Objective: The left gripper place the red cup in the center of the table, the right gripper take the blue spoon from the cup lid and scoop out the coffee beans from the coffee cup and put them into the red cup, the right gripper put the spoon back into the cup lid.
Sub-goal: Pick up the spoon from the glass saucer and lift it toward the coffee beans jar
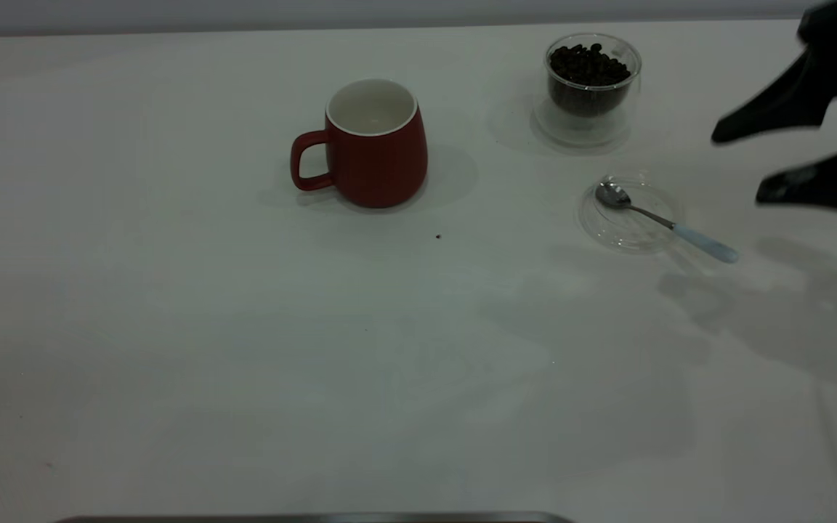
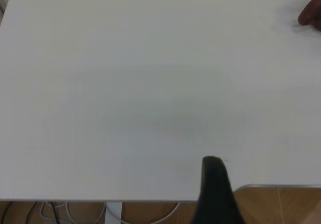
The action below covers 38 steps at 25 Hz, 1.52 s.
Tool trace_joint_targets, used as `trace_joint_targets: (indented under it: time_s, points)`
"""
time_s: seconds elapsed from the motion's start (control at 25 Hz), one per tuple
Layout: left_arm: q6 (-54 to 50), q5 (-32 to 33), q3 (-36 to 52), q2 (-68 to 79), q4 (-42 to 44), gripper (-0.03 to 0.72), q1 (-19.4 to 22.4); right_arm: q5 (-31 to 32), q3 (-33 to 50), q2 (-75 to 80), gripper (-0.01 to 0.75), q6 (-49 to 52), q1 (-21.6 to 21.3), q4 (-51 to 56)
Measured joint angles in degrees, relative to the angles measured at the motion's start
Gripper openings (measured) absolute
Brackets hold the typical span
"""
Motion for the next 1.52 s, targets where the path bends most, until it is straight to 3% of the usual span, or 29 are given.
trace_joint_targets:
  time_s: [0.2, 0.52, 0.88, 1.52]
  points:
    - [-0.1, 0.0, 0.0, 0.0, 0.0, 0.587, 0.0, 5.5, -2.3, 10.0, 0.587, -2.2, -3.8, 0.5]
    - [-0.1, 0.0, 0.0, 0.0, 0.0, 0.587, 0.0, 7.7, -2.9, 17.5, 0.587, -5.1, -8.1, 0.9]
    - [-0.1, 0.0, 0.0, 0.0, 0.0, 0.587, 0.0, 11.6, -9.5, 24.5, 0.587, -6.4, -8.2, 0.9]
    - [-0.1, 0.0, 0.0, 0.0, 0.0, 0.587, 0.0, 14.3, -11.4, 27.9, 0.587, -7.1, -8.2, 0.9]
